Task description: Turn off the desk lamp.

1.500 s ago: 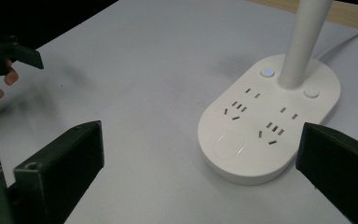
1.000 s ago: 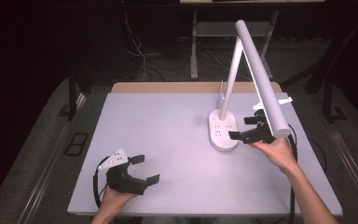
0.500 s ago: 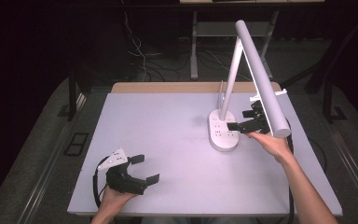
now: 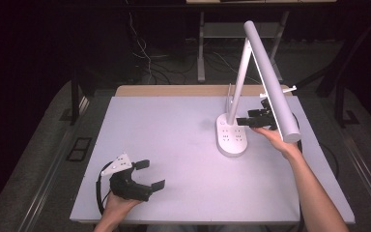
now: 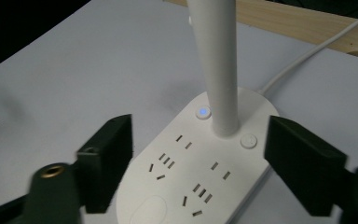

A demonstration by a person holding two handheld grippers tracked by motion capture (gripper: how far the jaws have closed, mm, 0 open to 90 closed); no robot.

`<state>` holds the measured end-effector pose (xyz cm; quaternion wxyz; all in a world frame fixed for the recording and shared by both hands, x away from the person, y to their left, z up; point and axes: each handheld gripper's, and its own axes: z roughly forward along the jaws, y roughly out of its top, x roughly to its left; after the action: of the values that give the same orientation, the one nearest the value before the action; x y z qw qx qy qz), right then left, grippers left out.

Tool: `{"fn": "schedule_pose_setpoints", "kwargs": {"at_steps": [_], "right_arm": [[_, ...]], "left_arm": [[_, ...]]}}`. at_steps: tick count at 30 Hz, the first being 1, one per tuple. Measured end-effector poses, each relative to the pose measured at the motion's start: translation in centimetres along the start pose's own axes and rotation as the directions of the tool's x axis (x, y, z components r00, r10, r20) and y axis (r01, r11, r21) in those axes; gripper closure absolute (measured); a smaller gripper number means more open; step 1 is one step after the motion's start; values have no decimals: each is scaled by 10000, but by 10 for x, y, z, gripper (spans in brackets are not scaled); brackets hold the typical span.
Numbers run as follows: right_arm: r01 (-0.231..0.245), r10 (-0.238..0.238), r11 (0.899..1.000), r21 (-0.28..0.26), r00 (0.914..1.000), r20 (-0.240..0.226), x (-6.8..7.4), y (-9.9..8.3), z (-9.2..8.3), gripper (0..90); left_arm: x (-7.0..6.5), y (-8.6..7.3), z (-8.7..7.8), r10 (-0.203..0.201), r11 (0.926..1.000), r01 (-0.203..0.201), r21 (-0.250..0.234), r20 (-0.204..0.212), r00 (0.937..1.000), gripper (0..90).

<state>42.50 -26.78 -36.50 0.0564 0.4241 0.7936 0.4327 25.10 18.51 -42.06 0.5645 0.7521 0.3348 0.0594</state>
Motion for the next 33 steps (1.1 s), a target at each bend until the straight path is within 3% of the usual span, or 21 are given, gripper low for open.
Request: {"fn": "schedule_pose_setpoints", "kwargs": {"at_steps": [6,8,9,17,33], "right_arm": [[-185,182,9997,188,9998,121,-14,-1,7,490],[-226,226,9997,58,9997,-2,-21,-3,10,641],[-226,226,9997,58,9997,-2,-21,-3,10,641],[-353,353,9994,-15,9994,-30,-32,-4,19,893],[-823,818,9965,167,9962,288,-47,-13,51,900]], "left_arm": [[0,0,1,3,10000,-3,4,-1,10000,0],[0,0,1,50,10000,-50,54,8,10000,0],[0,0,1,35,10000,-35,41,9,10000,0],[1,0,0,-2,10000,2,40,-19,10000,0],[2,0,1,11,10000,-11,56,0,10000,0]]}}
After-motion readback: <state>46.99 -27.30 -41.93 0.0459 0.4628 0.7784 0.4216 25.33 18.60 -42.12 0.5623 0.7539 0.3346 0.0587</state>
